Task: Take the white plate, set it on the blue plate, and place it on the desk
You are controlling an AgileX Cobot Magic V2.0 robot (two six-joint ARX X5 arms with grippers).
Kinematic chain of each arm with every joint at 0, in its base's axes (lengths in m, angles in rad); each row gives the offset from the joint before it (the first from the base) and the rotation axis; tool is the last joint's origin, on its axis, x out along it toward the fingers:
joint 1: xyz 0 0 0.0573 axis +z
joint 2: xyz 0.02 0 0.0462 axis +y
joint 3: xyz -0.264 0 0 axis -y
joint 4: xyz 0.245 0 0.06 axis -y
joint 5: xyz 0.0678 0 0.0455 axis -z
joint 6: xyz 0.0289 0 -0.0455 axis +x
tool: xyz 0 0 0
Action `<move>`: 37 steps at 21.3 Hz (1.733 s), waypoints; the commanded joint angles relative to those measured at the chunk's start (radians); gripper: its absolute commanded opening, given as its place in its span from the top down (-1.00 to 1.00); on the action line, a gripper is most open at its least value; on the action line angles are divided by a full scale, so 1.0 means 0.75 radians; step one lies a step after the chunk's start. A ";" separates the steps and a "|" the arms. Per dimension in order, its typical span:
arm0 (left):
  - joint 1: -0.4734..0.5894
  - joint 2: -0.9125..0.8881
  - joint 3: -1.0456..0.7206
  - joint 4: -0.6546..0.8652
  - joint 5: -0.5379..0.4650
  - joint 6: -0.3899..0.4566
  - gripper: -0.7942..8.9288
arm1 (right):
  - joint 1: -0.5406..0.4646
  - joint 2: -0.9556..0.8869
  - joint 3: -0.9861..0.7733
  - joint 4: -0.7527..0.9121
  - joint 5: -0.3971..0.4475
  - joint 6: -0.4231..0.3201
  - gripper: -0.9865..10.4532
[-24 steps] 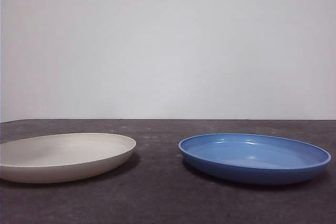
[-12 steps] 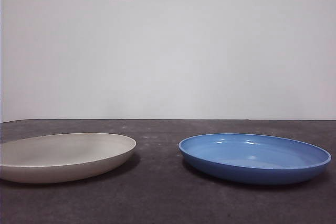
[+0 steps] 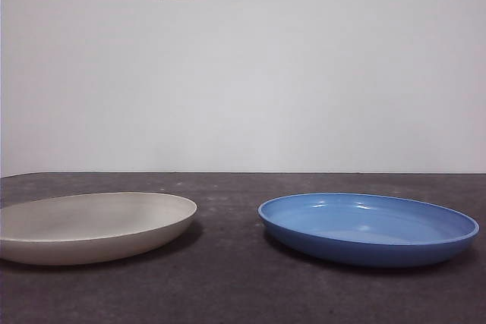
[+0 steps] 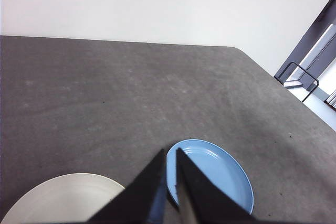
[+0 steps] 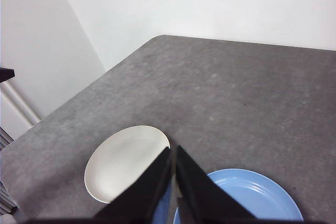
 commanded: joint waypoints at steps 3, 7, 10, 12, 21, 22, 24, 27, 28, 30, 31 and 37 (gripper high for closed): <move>-0.005 0.003 0.025 0.014 0.009 0.027 0.17 | 0.007 0.006 0.020 0.010 0.000 -0.018 0.31; -0.005 0.003 0.025 0.017 0.008 0.032 -0.32 | 0.006 0.006 0.020 0.009 0.009 -0.017 -0.07; -0.005 0.003 0.025 0.025 0.008 0.030 -0.41 | 0.006 0.006 0.020 0.009 0.009 -0.018 -0.12; -0.005 0.001 0.025 0.024 0.008 0.009 -0.41 | 0.006 0.006 0.020 0.006 0.008 -0.017 -0.12; 0.013 0.035 0.058 -0.166 0.104 -0.115 -0.40 | 0.006 0.003 0.020 -0.037 -0.009 0.000 -0.12; 0.023 0.052 0.074 -0.216 0.104 -0.115 -0.40 | 0.006 0.003 0.020 -0.046 -0.013 -0.001 -0.12; 0.048 0.106 0.120 -0.329 0.104 -0.085 -0.40 | 0.006 0.004 0.020 -0.071 -0.036 0.004 -0.12; 0.085 0.199 0.197 -0.483 0.105 -0.027 -0.40 | 0.006 0.007 0.020 -0.108 -0.052 0.007 -0.12; 0.097 0.228 0.221 -0.524 0.105 -0.006 -0.40 | 0.006 0.007 0.020 -0.119 -0.058 0.009 -0.12; 0.128 0.295 0.268 -0.600 0.106 0.020 -0.40 | 0.006 0.015 0.020 -0.145 -0.079 0.020 -0.12; 0.141 0.323 0.285 -0.624 0.108 0.027 -0.40 | 0.006 0.015 0.020 -0.160 -0.096 0.023 -0.12; 0.223 0.517 0.334 -0.682 0.110 0.071 -0.40 | 0.006 0.043 0.020 -0.271 -0.172 0.035 -0.12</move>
